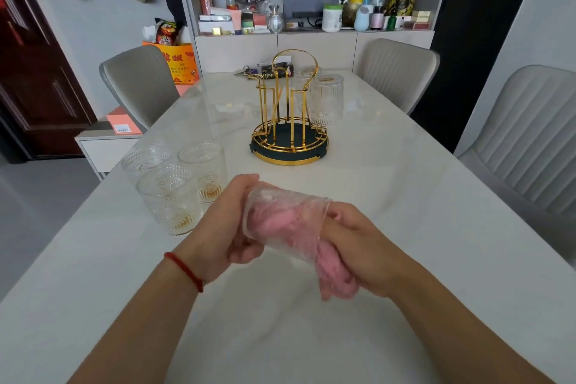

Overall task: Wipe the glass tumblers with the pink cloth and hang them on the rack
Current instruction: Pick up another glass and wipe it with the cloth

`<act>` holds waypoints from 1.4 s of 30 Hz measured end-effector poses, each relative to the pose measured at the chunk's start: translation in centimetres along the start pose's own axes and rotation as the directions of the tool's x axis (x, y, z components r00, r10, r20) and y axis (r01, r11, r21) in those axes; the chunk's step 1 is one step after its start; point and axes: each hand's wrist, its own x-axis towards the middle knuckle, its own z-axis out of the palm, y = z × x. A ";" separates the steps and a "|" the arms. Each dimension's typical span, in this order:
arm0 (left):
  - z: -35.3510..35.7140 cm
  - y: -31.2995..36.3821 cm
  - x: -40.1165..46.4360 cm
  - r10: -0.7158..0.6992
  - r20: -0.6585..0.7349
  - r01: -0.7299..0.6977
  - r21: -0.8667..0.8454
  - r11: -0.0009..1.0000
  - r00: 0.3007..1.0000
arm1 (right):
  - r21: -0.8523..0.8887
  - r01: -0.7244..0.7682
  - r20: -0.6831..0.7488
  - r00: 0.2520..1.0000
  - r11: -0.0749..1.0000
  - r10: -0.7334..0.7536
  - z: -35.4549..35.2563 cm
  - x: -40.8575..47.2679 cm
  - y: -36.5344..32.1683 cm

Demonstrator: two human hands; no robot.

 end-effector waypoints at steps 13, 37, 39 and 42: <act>-0.5 -0.6 0.5 0.135 0.043 -0.140 0.148 0.979 0.990 | 0.174 -0.024 -0.071 0.997 0.984 0.037 0.0 0.0 -0.3; 0.7 -0.8 0.3 0.756 -0.077 -0.661 0.433 0.613 0.650 | 0.761 -0.183 0.162 0.983 0.623 0.090 -0.2 0.2 0.4; 0.6 0.4 0.3 0.418 -0.131 -0.366 0.298 0.882 0.899 | 0.638 -0.129 0.091 0.992 0.759 0.092 -0.7 0.2 0.3; -0.1 1.2 -0.6 -0.003 0.161 -0.022 0.151 0.988 0.987 | 0.397 -0.066 -0.112 0.986 0.915 0.120 -1.1 0.3 -0.2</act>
